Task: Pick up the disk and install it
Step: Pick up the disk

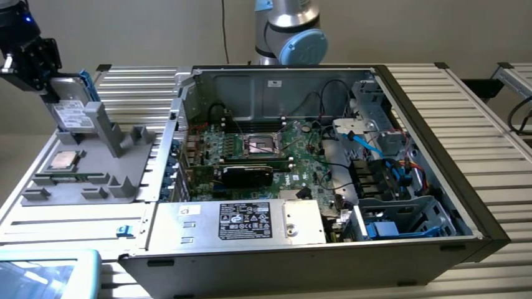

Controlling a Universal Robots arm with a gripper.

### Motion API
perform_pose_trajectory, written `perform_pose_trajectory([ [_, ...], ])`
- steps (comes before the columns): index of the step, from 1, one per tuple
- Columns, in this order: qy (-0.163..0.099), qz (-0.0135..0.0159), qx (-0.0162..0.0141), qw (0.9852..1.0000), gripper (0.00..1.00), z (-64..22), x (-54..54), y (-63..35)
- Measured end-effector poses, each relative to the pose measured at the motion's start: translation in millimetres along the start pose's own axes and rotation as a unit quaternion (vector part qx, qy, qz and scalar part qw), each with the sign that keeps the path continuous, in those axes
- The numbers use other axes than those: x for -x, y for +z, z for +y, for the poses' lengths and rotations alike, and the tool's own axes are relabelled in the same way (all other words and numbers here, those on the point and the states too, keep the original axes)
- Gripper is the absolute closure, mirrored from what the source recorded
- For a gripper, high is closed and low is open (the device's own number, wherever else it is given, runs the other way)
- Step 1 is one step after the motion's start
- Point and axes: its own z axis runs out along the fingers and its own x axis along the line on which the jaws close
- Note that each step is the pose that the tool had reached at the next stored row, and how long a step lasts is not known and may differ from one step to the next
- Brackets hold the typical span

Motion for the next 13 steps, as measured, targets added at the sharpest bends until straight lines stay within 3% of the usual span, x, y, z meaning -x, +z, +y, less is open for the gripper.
perform_pose_trajectory([
  [13, 0.0, -0.0001, -0.0009, 1.0, 0.63, -0.4, -0.6, -27.7],
])
